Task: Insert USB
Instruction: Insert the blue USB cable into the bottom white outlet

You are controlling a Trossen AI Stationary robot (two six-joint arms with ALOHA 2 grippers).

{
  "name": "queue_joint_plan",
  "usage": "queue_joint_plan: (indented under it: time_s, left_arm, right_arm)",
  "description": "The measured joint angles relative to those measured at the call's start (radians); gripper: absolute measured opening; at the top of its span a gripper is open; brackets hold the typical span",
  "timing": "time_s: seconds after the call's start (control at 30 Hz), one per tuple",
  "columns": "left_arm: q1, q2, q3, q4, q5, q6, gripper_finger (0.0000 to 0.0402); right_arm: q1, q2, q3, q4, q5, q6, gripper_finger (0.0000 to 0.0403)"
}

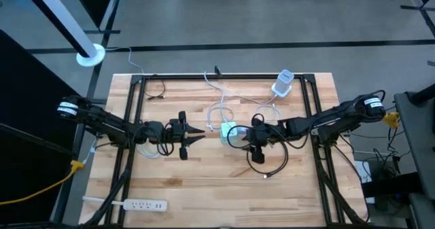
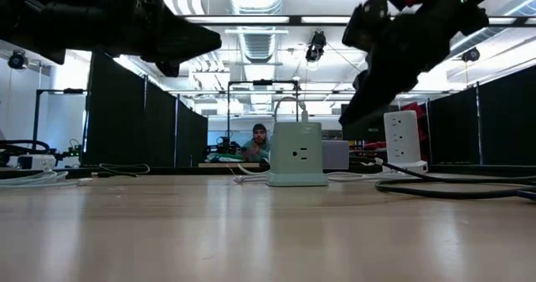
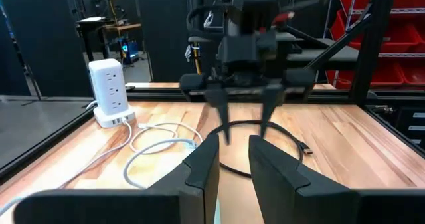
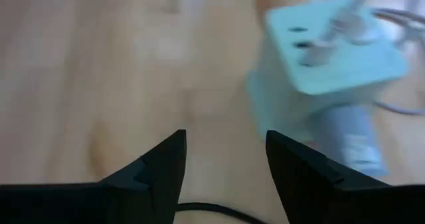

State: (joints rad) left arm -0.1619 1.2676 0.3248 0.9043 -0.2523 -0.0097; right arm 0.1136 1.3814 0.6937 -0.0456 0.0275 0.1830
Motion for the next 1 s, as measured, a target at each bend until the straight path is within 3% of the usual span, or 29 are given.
queue_joint_plan:
  time_s: [0.33,0.53,0.77,1.0]
  left_arm:
    - [0.0,-0.002,0.015,0.014,0.0,0.001,0.007]
    - [0.0,-0.003,0.047,0.012,-0.001,0.027,0.007]
    - [0.0,-0.004,0.057,-0.009,0.0,-0.035,0.007]
    - [-0.001,-0.031,0.057,-0.124,0.0,-0.052,0.007]
  right_arm:
    - [0.07,0.031,-0.006,-0.092,-0.168,0.135,0.0183]
    - [0.16,0.097,-0.008,-0.102,-0.106,0.258,0.0175]
    - [0.261,0.152,-0.009,-0.165,-0.106,0.47,0.0176]
    - [0.321,0.143,-0.008,-0.204,-0.041,0.541,0.0174]
